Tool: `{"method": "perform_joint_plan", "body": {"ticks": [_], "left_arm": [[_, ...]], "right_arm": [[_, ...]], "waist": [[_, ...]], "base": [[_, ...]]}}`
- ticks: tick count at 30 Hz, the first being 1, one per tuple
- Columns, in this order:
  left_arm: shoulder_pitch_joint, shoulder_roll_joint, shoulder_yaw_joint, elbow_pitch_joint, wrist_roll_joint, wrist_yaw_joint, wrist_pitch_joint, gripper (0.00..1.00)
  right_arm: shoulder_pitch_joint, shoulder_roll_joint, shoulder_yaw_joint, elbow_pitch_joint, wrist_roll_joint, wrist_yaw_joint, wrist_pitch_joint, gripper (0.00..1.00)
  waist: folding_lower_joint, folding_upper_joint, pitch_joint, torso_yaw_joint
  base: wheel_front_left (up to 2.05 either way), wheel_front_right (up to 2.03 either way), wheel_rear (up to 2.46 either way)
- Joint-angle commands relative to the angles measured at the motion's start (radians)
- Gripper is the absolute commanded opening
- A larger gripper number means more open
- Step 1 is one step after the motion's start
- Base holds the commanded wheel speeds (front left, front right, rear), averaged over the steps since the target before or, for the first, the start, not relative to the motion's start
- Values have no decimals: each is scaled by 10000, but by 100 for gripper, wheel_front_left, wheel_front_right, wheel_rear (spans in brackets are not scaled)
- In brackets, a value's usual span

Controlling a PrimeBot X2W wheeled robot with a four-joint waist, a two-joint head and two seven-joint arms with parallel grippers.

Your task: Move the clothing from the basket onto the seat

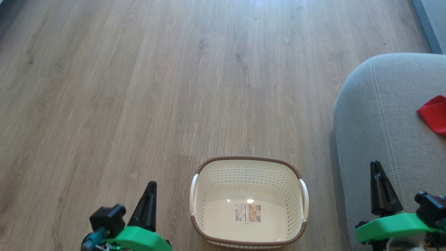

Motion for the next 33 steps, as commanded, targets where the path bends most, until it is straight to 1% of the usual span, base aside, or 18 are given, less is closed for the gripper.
{"method": "perform_joint_plan", "body": {"ticks": [1,33], "left_arm": [[-433,55,135,-269,-300,-80,42,0],[-866,211,772,88,-3762,-477,761,0]], "right_arm": [[-326,-75,6,-239,322,7,57,0],[-849,-175,45,254,3780,27,888,0]], "waist": [[0,0,-3,-16],[0,0,-46,-324]], "base": [[0,0,0],[0,0,0]]}}
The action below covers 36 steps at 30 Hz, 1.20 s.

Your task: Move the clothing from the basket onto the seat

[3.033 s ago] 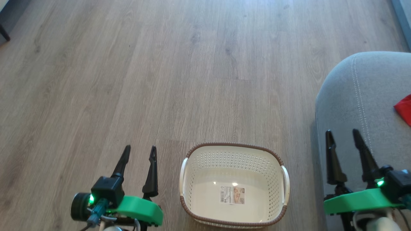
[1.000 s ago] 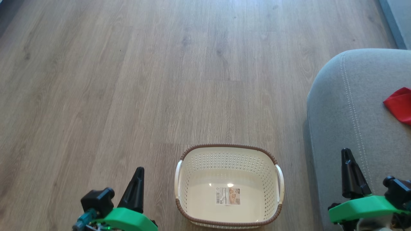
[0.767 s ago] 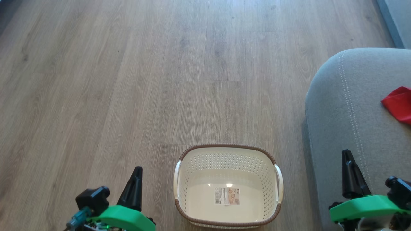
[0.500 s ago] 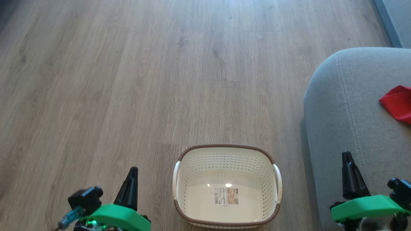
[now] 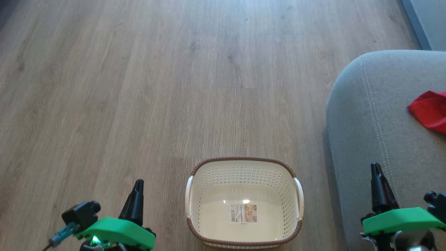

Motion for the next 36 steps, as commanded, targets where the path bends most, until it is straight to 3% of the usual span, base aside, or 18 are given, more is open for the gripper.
{"method": "perform_joint_plan", "body": {"ticks": [1,36], "left_arm": [[-552,105,229,-236,-322,-66,81,0],[-1017,164,1111,124,-4091,-499,1019,0]], "right_arm": [[-538,-167,49,-254,338,28,58,0],[-1129,-223,16,301,4172,51,1058,0]], "waist": [[0,0,-2,-17],[0,0,-50,-365]], "base": [[0,0,0],[0,0,0]]}}
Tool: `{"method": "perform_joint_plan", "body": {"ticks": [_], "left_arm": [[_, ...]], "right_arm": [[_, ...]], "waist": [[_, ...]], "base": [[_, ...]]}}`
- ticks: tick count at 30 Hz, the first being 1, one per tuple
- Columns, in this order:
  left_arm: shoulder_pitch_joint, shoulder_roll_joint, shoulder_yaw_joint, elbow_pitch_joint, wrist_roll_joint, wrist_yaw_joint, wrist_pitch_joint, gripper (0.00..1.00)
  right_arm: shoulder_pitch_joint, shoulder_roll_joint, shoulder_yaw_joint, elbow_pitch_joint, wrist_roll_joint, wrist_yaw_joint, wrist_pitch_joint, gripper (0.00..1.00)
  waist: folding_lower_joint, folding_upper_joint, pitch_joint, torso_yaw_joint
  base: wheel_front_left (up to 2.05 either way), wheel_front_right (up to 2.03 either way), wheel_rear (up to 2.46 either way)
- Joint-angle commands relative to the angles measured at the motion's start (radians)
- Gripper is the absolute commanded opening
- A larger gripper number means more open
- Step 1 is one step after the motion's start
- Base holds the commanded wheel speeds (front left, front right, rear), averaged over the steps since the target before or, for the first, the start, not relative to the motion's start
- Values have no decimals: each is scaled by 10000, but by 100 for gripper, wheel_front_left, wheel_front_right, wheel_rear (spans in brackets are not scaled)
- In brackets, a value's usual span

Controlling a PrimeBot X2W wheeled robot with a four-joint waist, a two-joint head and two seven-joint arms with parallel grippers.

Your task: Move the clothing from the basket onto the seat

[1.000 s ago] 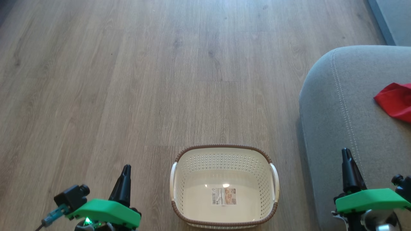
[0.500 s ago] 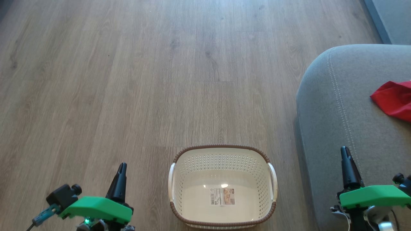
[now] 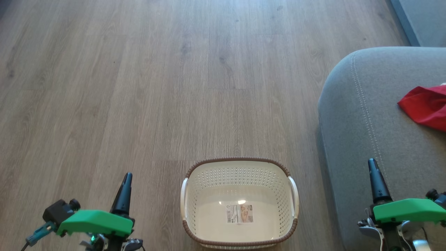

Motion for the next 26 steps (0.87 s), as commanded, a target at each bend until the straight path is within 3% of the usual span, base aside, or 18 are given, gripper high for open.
{"method": "perform_joint_plan", "body": {"ticks": [1,26], "left_arm": [[-572,134,349,-245,-243,-61,79,0],[-898,132,1014,12,-2780,-358,771,0]], "right_arm": [[-538,-203,83,-264,270,51,82,0],[-947,-221,32,118,2878,67,791,0]], "waist": [[0,0,-1,-10],[0,0,-35,-249]], "base": [[0,0,0],[0,0,0]]}}
